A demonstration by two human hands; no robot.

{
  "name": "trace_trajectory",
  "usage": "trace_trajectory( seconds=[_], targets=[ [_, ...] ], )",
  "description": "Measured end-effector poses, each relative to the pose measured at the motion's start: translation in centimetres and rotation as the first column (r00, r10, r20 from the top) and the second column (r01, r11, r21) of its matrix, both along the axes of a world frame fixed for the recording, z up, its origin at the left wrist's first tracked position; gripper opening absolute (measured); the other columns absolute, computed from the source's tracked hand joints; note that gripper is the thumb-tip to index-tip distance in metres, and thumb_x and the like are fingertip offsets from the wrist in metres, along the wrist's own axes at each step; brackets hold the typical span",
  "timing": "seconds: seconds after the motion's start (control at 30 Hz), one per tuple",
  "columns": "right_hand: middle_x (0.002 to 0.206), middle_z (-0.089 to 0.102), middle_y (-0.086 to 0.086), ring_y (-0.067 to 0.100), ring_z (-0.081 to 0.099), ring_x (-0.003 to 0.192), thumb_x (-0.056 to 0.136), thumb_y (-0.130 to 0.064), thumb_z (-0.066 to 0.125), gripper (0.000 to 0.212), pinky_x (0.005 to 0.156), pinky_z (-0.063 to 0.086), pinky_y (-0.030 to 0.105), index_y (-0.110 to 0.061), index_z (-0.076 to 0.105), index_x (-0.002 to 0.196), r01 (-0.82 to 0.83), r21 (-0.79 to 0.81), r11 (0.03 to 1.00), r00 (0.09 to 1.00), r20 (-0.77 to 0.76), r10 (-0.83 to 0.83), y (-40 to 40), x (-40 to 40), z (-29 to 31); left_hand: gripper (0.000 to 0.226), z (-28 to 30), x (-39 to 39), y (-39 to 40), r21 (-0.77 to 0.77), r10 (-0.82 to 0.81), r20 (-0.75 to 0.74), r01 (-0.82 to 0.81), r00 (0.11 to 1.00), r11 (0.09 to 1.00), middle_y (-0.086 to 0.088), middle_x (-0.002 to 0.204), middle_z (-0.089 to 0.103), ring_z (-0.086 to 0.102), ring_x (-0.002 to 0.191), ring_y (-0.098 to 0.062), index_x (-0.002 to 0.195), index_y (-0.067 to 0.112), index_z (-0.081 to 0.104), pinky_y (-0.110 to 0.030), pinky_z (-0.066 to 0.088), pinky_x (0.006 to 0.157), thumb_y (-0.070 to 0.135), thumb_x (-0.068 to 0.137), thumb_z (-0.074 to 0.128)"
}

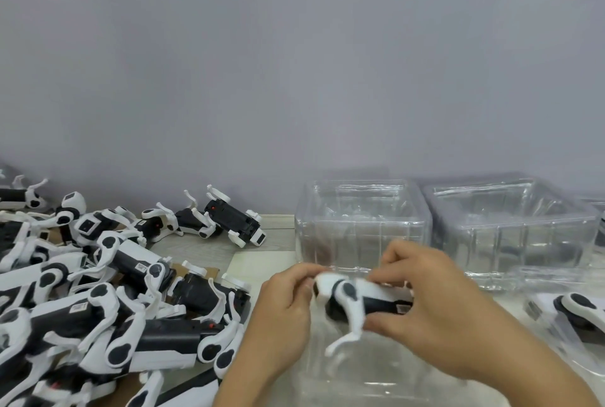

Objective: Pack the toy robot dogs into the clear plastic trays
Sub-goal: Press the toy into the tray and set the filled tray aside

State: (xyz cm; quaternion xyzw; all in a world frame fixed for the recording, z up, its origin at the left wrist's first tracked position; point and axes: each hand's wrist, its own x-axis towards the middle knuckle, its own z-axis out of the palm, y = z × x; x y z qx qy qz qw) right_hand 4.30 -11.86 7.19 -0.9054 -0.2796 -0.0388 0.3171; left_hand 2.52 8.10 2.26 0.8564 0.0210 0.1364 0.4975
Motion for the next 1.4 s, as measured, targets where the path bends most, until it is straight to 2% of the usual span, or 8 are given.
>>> trace_trajectory(
  seconds=[0.17,0.33,0.57,0.7,0.8,1.17,1.27,1.4],
  targets=[
    [0.09,0.058,-0.007,0.015,0.064,0.073,0.059,-0.054,0.08,0.03,0.069,0.056,0.032,-0.04,0.078,0.086,0.063,0.483,0.873,0.997,-0.059,-0.04,-2.2,0.0,2.3,0.046,-0.1,0.1,-0.3,0.0,0.065,0.023,-0.065,0.998,0.998,0.017,0.09,0.075,0.067,0.094,0.002,0.091,0.03,0.073,-0.013,0.047,0.085,-0.008,0.097,0.047],
    [0.087,0.072,-0.007,0.015,0.068,0.075,0.071,-0.045,0.078,0.021,0.069,0.059,0.044,-0.038,0.076,0.091,-0.006,0.499,0.867,0.996,-0.072,0.049,-0.1,-0.5,2.0,0.03,1.6,-0.1,-1.6,-0.02,0.076,0.224,-0.073,0.972,0.997,0.015,0.082,0.073,0.067,0.081,-0.002,0.094,0.022,0.075,-0.02,0.05,0.075,0.006,0.101,0.051],
    [0.092,0.065,-0.019,0.008,0.062,0.086,0.069,-0.031,0.078,0.029,0.072,0.046,0.016,-0.027,0.072,0.097,-0.009,0.467,0.884,0.921,0.349,-0.175,2.4,-0.5,1.3,0.055,6.0,-1.6,-0.7,-0.732,-0.049,0.182,0.168,0.982,0.66,-0.019,0.108,0.073,0.069,0.096,-0.029,0.102,0.009,0.076,-0.033,0.056,0.073,0.056,0.093,0.051],
    [0.098,0.065,-0.008,0.016,0.059,0.088,0.065,-0.019,0.083,0.035,0.074,0.047,0.025,-0.011,0.074,0.099,0.02,0.41,0.912,0.796,0.545,-0.263,3.2,-0.2,0.5,0.041,6.8,-2.0,-0.7,-0.445,-0.161,0.254,0.263,0.954,0.856,-0.002,0.103,0.075,0.07,0.092,-0.015,0.102,0.03,0.074,-0.025,0.055,0.074,0.058,0.072,0.065],
    [0.097,0.065,-0.021,0.008,0.059,0.089,0.064,-0.033,0.081,0.036,0.076,0.049,0.024,-0.023,0.076,0.098,-0.046,0.365,0.93,0.879,0.458,-0.136,3.6,-0.4,0.4,0.028,6.6,-2.1,-0.7,-0.303,-0.076,0.318,0.177,0.945,0.936,0.0,0.093,0.075,0.069,0.081,-0.014,0.097,0.032,0.072,-0.023,0.054,0.07,0.043,0.071,0.072],
    [0.094,0.074,-0.021,-0.002,0.07,0.086,0.058,-0.05,0.09,0.047,0.071,0.05,0.009,-0.057,0.07,0.1,-0.133,0.577,0.806,0.945,-0.172,0.279,2.3,-1.5,2.1,0.041,6.2,-2.7,0.5,-0.293,-0.317,0.396,0.446,0.862,0.846,-0.011,0.111,0.066,0.063,0.1,-0.031,0.123,0.016,0.059,-0.047,0.052,0.082,0.023,0.083,0.063],
    [0.093,0.072,-0.017,0.006,0.068,0.089,0.054,-0.041,0.096,0.048,0.071,0.051,0.014,-0.047,0.073,0.096,-0.089,0.565,0.821,0.996,0.052,0.072,2.4,-1.3,2.2,0.043,6.1,-2.6,0.7,-0.234,-0.253,0.37,0.353,0.894,0.906,-0.002,0.115,0.065,0.064,0.102,-0.02,0.124,0.027,0.06,-0.034,0.052,0.082,0.035,0.082,0.061],
    [0.1,0.065,-0.021,0.011,0.056,0.096,0.06,-0.034,0.091,0.048,0.076,0.05,0.034,-0.026,0.074,0.103,-0.072,0.43,0.9,0.837,0.516,-0.18,3.0,-0.8,1.7,0.038,5.7,-2.3,0.5,-0.245,-0.217,0.394,0.33,0.893,0.912,-0.005,0.117,0.068,0.063,0.113,-0.027,0.122,0.029,0.062,-0.043,0.048,0.096,0.037,0.085,0.059]
  ],
)
